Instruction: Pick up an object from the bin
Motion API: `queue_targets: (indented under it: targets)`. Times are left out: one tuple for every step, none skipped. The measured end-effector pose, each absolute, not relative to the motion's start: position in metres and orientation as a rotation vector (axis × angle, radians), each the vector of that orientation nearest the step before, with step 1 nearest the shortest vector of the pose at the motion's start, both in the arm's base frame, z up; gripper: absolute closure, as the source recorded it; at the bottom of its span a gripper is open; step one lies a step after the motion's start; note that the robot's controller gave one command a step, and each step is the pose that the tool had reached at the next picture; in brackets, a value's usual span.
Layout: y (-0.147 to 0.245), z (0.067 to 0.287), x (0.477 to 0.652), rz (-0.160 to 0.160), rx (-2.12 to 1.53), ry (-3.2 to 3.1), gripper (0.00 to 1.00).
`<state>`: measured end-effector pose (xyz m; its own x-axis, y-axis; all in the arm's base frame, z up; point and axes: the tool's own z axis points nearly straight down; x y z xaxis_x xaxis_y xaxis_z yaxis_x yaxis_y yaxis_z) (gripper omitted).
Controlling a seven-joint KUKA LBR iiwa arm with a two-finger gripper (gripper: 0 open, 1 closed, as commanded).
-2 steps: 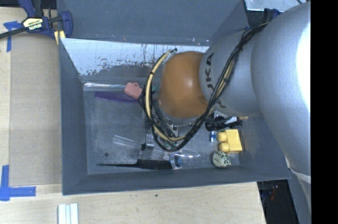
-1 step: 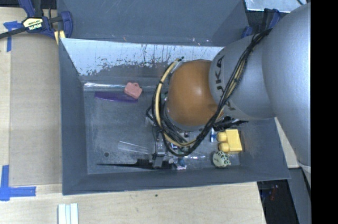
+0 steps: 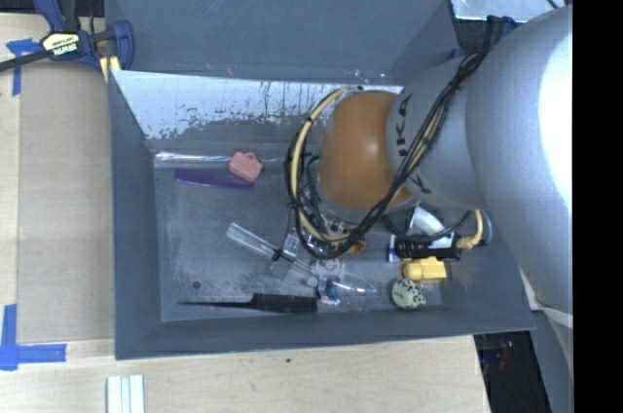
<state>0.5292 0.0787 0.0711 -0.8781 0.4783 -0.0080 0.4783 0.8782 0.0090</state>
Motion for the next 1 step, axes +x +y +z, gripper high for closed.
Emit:
queue_targets:
  targets:
    - [0.0729,0.0709,0.4898,0.010,0.809,3.029,1.00]
